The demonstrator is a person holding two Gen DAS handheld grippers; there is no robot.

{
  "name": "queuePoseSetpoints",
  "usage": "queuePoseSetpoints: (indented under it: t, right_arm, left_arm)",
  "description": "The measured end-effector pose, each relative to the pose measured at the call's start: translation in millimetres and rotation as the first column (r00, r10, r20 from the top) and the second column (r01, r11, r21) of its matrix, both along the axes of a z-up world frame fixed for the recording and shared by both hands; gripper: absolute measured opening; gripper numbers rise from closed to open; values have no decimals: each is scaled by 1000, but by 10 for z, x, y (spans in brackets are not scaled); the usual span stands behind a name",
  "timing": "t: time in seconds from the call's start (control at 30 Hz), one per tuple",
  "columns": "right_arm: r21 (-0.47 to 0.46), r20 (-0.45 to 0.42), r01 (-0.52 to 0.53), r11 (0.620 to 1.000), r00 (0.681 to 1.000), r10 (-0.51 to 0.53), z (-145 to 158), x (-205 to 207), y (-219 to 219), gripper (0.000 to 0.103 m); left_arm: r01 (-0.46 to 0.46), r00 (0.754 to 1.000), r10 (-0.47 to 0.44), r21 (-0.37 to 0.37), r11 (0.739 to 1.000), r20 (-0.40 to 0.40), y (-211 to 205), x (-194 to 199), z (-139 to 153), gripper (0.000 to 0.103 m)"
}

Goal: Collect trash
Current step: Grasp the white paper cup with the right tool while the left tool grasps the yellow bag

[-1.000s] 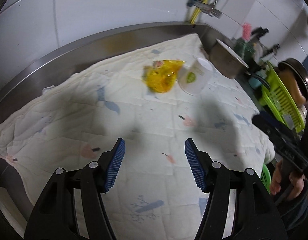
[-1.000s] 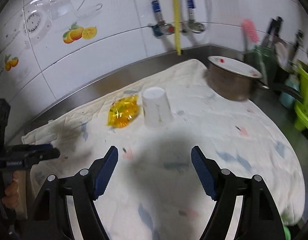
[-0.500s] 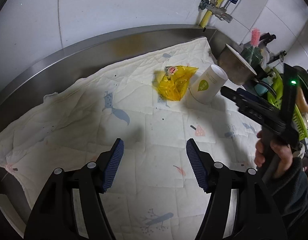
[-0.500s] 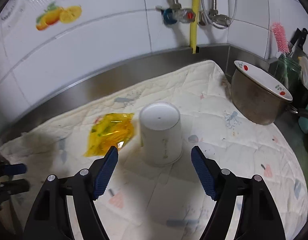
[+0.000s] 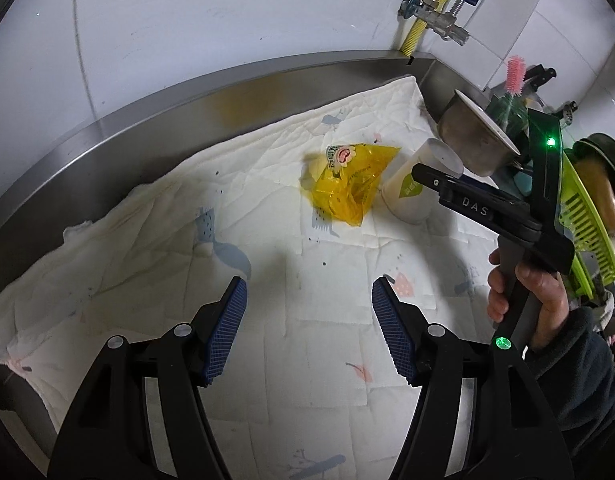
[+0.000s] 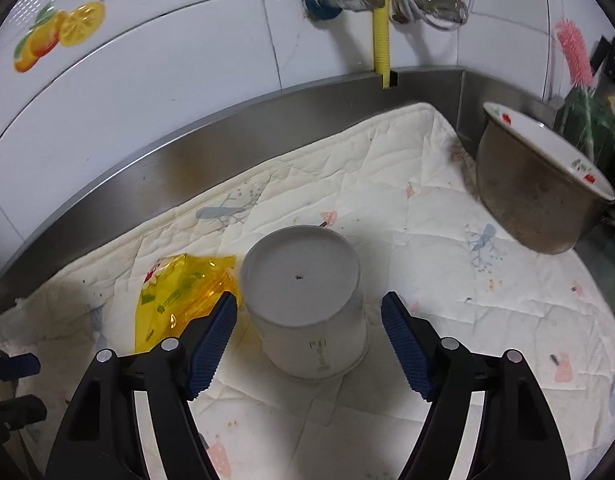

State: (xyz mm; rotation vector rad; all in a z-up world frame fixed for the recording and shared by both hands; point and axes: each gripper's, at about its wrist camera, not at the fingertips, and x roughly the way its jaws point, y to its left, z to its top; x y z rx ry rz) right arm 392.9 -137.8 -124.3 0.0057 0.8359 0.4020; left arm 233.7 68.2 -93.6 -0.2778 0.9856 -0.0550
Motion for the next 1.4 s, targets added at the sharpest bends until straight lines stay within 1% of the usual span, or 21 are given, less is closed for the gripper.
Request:
queuePoseSetpoints:
  t: [0.03,0.07,0.2,0.3,0.37,0.4,0.5,0.57,0.67,0.77,0.8,0.87,1.07,1.13,1.17,1.27,1.37,1.4]
  right_arm:
    - [2,-7,5,1000,1000,-5,-22,22,8,60]
    - [7,-13,4,1000,1000,-4,-35,28,11,59]
    - [17,-6,8,1000,1000,-8,-40,2,3,58]
    - [16,-4,6,1000,1000,-6,12,-100,-8,58]
    - [8,21,-3,1000,1000,3,88,-221,-23,58]
    - [-1,37,-5,1000,999,5,134,-290,-46,58]
    - [-8,75,-15,1000,997,16,277,-511,-155,58]
    - [-1,97,-17,1000,995,17,371,-675,-248,58]
    - [30,116,-15,999,993,11,492,-950,-406,59]
    - [51,134,-6,999,991,0,578,-1218,-546,59]
    - [61,135,-4,998,991,-4,594,-1298,-591,59]
    - [67,142,8,998,990,-18,621,-1459,-669,59]
    - [97,140,58,994,988,-71,652,-1860,-931,59]
    - [83,141,79,993,986,-90,638,-1976,-1002,59]
    - [71,144,86,994,985,-95,633,-2022,-1023,59]
    - [37,144,101,994,984,-106,587,-2181,-1090,59]
    - [25,139,116,993,983,-118,546,-2339,-1167,59]
    - [26,138,127,992,982,-129,537,-2402,-1202,59]
  left_arm:
    - [-1,1000,1,2,1000,0,0,25,2,65]
    - [1,1000,-1,0,1000,3,0,52,7,65]
    - [7,1000,-7,11,1000,12,-26,157,13,65]
    - [19,1000,-19,10,1000,21,-53,277,20,65]
    - [37,999,-37,8,999,29,-82,375,19,68]
    - [38,999,-39,22,999,28,-111,433,13,69]
    - [75,996,-76,31,997,36,-207,591,3,70]
    - [102,994,-103,33,994,47,-260,682,-4,70]
    - [117,992,-119,45,992,50,-292,844,-29,70]
    - [123,992,-124,25,992,37,-283,974,-82,71]
    - [139,990,-140,21,990,35,-295,1018,-105,71]
    - [146,988,-148,52,988,39,-329,1081,-146,71]
    - [164,986,-165,32,986,26,-367,1235,-286,71]
    - [172,985,-173,26,985,23,-393,1285,-329,71]
    - [172,985,-173,39,984,22,-408,1311,-349,71]
    - [184,983,-185,45,982,11,-434,1371,-425,71]
    - [190,982,-190,40,981,4,-453,1409,-495,67]
    - [192,981,-192,35,981,1,-458,1412,-517,59]
